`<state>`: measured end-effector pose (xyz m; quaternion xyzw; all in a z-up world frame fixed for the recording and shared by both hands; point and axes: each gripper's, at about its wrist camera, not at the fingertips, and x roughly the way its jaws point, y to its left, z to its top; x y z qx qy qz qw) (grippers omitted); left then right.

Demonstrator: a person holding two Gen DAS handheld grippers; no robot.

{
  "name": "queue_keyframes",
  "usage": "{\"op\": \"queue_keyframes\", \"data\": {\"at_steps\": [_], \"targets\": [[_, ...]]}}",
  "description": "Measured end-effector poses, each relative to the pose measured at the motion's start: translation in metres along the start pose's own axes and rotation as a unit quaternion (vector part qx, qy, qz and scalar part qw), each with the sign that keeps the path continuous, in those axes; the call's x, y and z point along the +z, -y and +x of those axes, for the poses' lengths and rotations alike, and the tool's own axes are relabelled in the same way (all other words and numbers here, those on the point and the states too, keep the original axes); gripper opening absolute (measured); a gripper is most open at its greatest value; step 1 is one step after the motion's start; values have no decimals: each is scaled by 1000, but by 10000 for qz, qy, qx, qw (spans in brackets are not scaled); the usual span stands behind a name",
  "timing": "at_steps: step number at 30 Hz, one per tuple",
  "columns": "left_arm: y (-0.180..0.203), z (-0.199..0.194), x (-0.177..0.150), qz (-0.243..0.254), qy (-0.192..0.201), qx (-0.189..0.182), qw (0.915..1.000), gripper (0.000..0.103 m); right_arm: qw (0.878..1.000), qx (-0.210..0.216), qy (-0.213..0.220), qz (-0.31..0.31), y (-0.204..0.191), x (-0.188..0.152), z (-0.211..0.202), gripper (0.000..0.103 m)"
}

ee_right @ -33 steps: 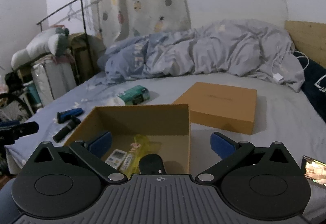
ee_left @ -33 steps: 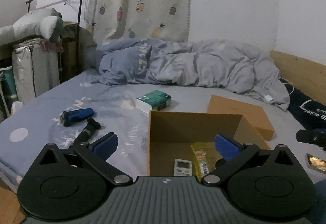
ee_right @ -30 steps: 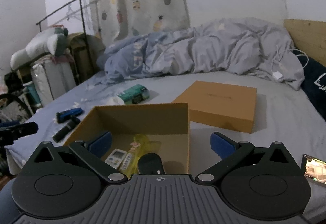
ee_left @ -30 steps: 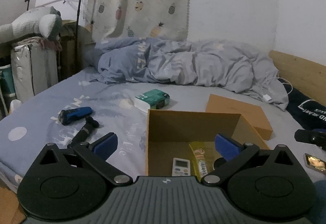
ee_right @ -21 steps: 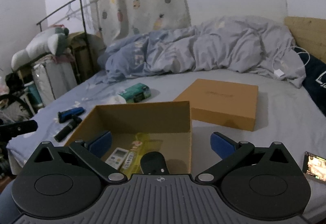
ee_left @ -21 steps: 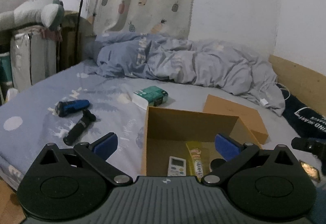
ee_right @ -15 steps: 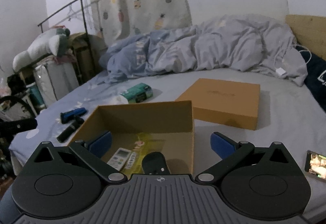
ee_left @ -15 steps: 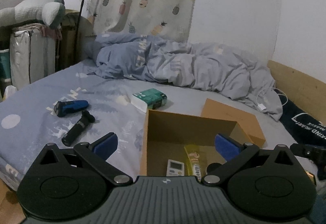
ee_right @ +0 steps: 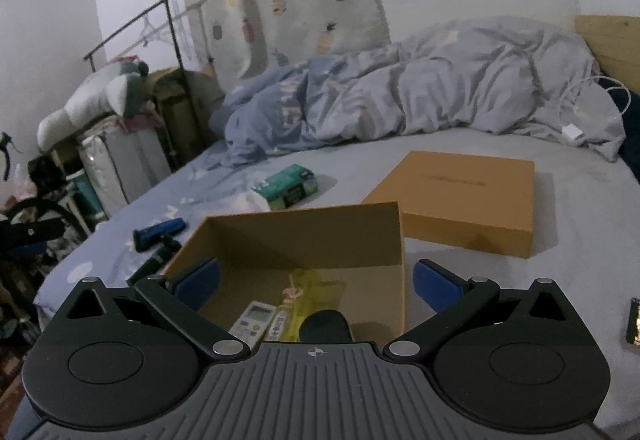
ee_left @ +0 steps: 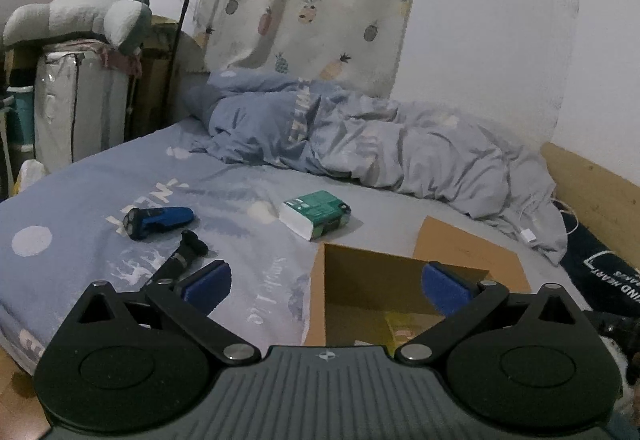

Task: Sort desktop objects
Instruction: 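Move the left gripper toward the black cylindrical trimmer on the sheet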

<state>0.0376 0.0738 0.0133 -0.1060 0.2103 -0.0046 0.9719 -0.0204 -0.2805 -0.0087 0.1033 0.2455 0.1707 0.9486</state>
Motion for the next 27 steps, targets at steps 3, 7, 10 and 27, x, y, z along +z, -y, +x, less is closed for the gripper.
{"op": "queue_keyframes", "data": {"at_steps": [3, 7, 10, 27], "targets": [[-8, 8, 5, 136, 12, 38, 9999, 103, 10000, 37, 22, -2, -3, 4, 8, 103], [-22, 18, 12, 338, 109, 199, 9992, 103, 9999, 86, 52, -5, -7, 8, 18, 103], [-31, 29, 20, 342, 130, 313, 9988, 103, 9999, 122, 74, -7, -9, 12, 25, 103], [-94, 122, 28, 409, -331, 595, 9968, 103, 9995, 105, -262, 155, -1, 3, 66, 103]]}}
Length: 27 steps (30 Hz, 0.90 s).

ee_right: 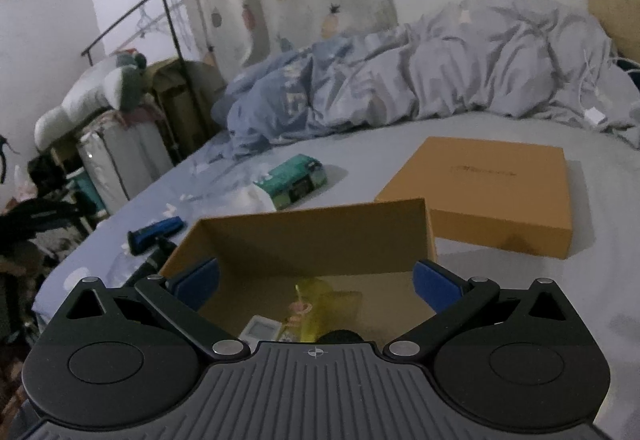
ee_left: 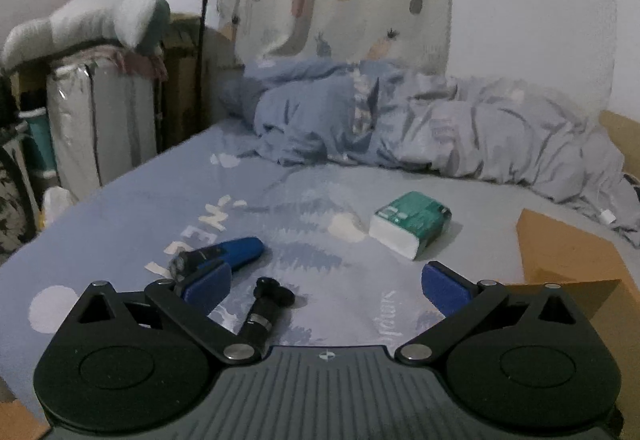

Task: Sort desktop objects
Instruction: 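Move the left gripper toward the black cylindrical trimmer on the sheet, then close the left gripper around the black trimmer's shaft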

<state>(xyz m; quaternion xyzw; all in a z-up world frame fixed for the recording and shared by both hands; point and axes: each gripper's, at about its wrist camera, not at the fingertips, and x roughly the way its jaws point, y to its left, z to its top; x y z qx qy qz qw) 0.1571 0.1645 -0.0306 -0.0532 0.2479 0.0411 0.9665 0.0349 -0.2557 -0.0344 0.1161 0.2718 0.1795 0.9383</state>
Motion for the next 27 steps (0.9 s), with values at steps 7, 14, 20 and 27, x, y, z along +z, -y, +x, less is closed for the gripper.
{"op": "queue_keyframes", "data": {"at_steps": [7, 14, 20, 27], "targets": [[-20, 42, -12, -61, -410, 94, 9991, 103, 9998, 29, -138, 116, 1, -6, 13, 103], [-39, 78, -28, -123, -739, 165, 9970, 103, 9993, 81, -272, 239, 7, -3, 29, 103], [-48, 103, -38, -311, -932, 163, 9950, 103, 9990, 12, -402, 211, -5, 0, 43, 103], [-58, 116, -45, -301, -1088, 37, 9936, 96, 9983, -4, -512, 267, -25, 5, 63, 103]]}}
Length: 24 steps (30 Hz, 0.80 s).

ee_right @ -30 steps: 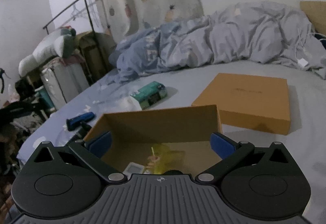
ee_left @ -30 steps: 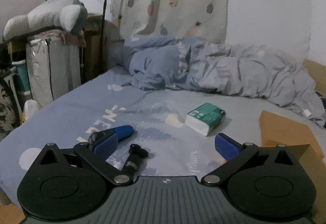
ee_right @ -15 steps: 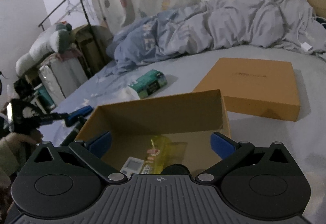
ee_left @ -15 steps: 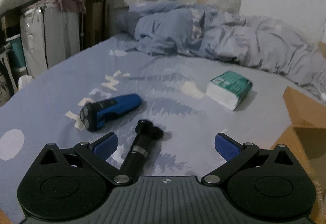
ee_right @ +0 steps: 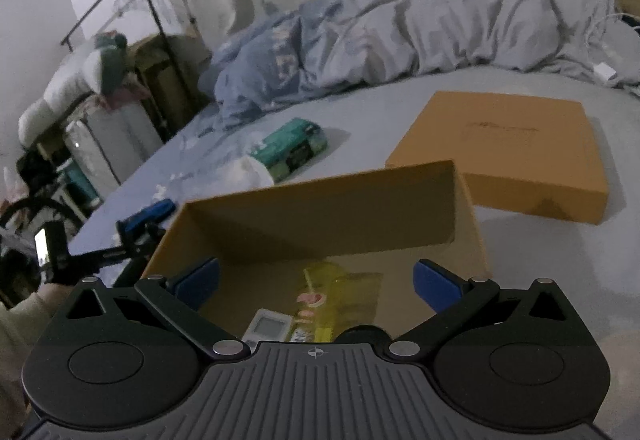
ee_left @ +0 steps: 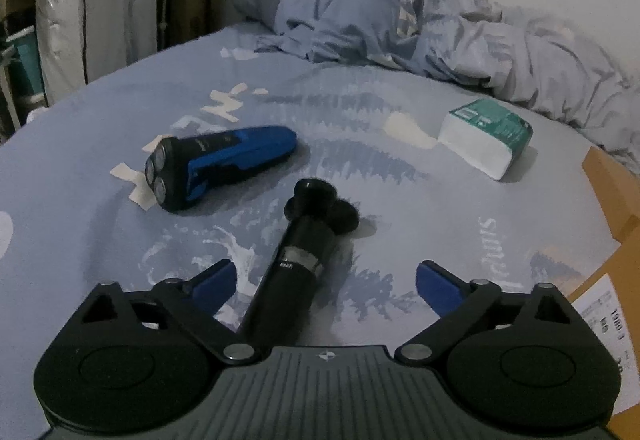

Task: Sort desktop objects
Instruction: 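Close the left gripper around the black trimmer's shaft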

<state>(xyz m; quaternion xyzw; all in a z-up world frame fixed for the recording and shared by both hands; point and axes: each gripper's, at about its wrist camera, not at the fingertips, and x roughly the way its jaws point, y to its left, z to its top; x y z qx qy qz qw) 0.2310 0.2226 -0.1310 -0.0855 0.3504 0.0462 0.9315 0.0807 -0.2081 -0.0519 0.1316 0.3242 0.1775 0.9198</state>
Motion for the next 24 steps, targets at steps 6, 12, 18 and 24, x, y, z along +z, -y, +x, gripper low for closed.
{"op": "queue_keyframes", "data": {"at_steps": [6, 12, 18, 24], "targets": [[-2, 11, -5, 132, -191, -88, 9997, 87, 9999, -1, -83, 64, -18, 5, 17, 103], [-8, 16, -7, 197, -217, -86, 9995, 72, 9998, 24, -129, 153, -36, 5, 30, 103], [-11, 14, -10, 264, -217, -47, 9994, 46, 9995, 62, -154, 255, -54, 1, 40, 103], [-9, 14, -11, 390, -344, -62, 9986, 34, 9992, 101, -179, 357, -72, -3, 50, 103]]}}
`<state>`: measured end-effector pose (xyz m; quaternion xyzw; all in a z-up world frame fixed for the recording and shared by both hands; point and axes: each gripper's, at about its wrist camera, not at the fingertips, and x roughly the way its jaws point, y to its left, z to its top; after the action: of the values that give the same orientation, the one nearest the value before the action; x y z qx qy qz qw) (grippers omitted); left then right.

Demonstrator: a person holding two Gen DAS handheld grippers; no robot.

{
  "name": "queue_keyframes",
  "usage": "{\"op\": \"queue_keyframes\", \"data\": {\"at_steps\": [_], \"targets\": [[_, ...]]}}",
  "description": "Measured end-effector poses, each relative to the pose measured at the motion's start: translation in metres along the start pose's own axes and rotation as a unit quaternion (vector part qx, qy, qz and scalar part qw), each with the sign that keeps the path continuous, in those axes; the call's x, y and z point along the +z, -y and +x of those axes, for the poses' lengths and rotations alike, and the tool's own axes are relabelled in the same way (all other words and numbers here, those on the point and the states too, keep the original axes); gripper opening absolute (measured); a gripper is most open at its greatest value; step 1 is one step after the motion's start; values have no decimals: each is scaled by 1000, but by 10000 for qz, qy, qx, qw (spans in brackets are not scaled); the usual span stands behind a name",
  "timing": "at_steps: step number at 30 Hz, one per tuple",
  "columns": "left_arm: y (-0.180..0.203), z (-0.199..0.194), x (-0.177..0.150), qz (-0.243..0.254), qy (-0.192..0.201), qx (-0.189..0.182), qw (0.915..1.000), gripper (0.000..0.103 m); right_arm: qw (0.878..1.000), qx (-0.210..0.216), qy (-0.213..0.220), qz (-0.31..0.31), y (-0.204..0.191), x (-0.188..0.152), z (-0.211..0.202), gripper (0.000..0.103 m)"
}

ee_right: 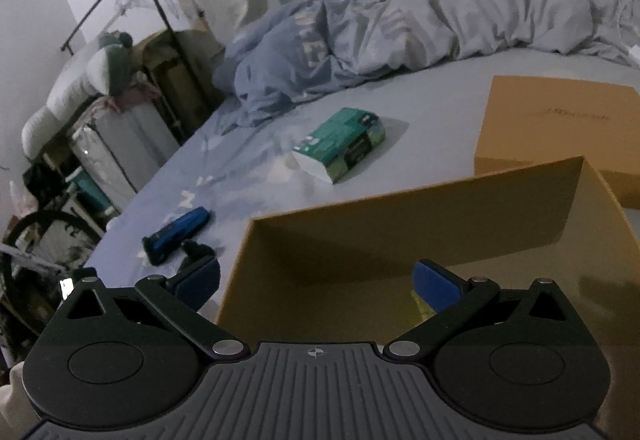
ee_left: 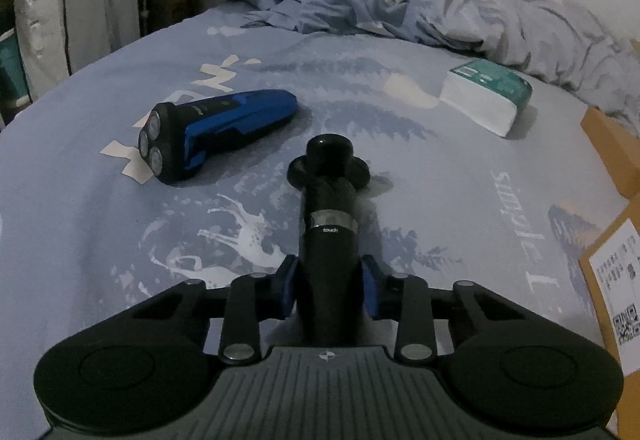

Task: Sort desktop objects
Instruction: 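Close the left gripper around the black trimmer's shaft, then lift the black trimmer with the left gripper and carry it over the cardboard box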

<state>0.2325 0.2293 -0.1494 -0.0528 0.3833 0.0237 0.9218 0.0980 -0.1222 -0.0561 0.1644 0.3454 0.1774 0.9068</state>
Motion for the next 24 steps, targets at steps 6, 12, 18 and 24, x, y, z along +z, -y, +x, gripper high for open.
{"op": "queue_keyframes", "data": {"at_steps": [6, 12, 18, 24], "targets": [[5, 2, 2, 134, -183, 93, 9997, 34, 9999, -66, -81, -3, -7, 14, 9, 103], [10, 4, 4, 268, -365, 186, 9988, 34, 9999, -93, -53, 66, -11, 12, -6, 103], [17, 2, -1, 205, -607, 269, 9976, 34, 9999, -77, 52, 124, -13, 12, -26, 103], [16, -18, -10, 8, -613, 234, 9978, 34, 9997, -90, 142, 166, -8, 18, -49, 103]]}}
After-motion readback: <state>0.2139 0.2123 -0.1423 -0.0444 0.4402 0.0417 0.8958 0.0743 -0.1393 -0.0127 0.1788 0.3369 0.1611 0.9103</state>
